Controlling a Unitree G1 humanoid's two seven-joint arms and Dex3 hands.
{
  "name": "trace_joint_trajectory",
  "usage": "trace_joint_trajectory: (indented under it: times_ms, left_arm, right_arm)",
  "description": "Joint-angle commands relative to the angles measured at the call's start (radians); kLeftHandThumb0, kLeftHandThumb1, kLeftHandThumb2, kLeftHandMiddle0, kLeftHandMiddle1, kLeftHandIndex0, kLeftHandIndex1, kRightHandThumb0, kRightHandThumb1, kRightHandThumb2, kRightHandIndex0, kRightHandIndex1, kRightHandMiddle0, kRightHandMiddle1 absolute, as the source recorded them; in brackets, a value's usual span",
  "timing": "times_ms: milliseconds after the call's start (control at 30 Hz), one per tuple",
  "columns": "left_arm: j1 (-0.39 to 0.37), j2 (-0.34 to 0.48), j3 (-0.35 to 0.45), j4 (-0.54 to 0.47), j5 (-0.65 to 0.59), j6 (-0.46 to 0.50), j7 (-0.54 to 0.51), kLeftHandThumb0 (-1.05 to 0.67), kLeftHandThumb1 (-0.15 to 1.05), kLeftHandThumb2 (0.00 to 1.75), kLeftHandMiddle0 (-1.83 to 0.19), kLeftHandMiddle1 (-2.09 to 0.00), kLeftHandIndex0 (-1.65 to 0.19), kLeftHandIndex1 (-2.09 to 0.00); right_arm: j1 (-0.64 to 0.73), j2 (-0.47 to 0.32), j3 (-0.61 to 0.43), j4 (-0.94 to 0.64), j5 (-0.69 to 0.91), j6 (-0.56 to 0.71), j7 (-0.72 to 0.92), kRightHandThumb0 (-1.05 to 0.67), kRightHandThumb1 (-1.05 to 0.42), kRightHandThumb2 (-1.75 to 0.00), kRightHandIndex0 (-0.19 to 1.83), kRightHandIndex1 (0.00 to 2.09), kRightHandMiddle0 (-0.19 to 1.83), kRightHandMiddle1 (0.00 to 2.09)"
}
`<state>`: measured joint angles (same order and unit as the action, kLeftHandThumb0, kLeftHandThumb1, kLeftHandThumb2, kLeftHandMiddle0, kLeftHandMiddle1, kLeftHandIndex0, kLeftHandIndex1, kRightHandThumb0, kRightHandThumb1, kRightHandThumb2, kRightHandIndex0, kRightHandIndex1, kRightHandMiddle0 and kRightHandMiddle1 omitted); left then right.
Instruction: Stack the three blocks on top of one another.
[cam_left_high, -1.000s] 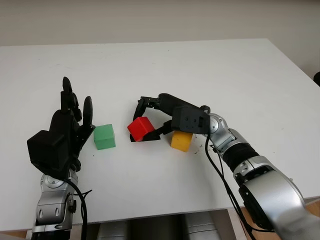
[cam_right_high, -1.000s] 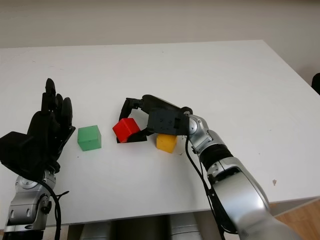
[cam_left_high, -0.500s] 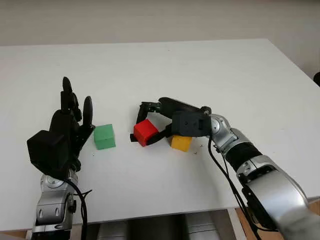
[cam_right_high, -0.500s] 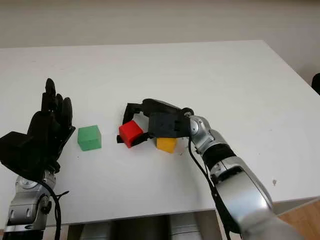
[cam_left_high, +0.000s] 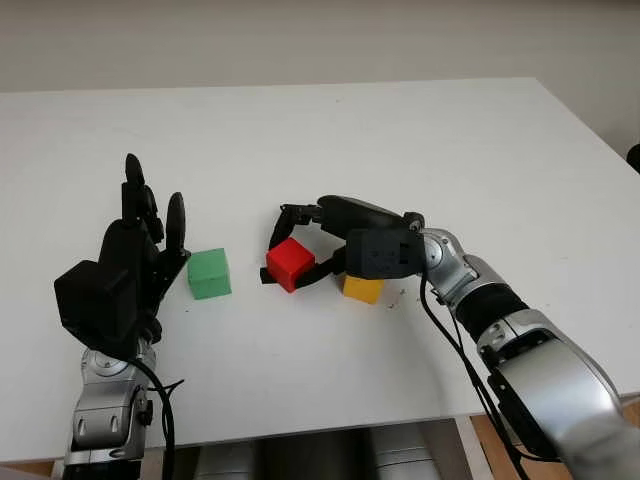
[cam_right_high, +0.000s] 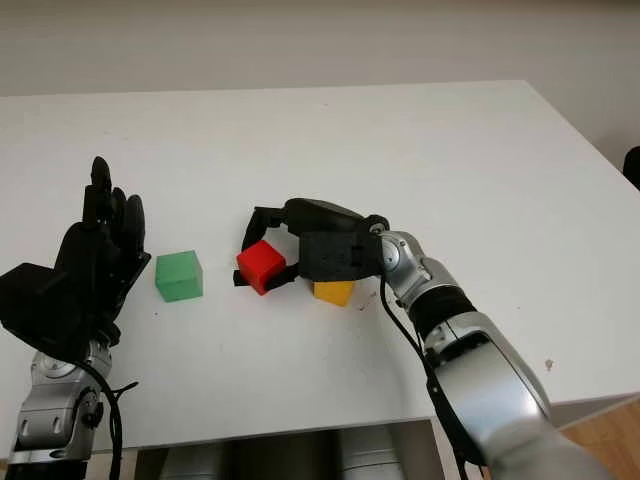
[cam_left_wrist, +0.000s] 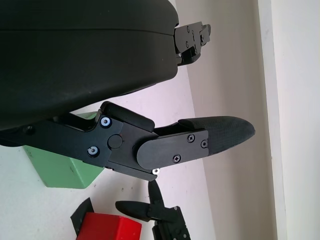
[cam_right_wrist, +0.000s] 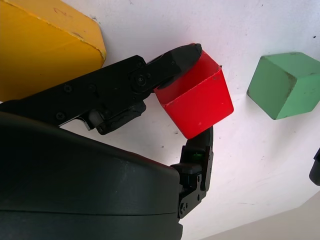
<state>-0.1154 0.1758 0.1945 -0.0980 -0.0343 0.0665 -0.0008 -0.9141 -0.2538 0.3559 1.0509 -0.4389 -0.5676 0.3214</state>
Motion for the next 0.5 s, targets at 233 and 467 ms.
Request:
trace_joint_trajectory:
  times_ms: [233, 467]
  left_arm:
    - [-0.001, -0.001, -0.006, -0.015, -0.003, -0.005, -0.002, -0.74, 1.05, 0.60, 0.19, 0.00, 0.19, 0.00]
    - [0.001, -0.005, -0.004, -0.016, -0.006, -0.009, 0.002, -0.73, 1.05, 0.61, 0.19, 0.00, 0.19, 0.00]
  right_arm:
    - [-0.032, -0.001, 0.008, 0.006, -0.031, -0.009, -0.051, -0.54, -0.94, -0.06, 0.11, 0.05, 0.23, 0.74]
    - [-0.045, -0.014, 0.011, 0.008, -0.031, -0.014, -0.026, -0.62, -0.94, -0.05, 0.04, 0.02, 0.10, 0.60]
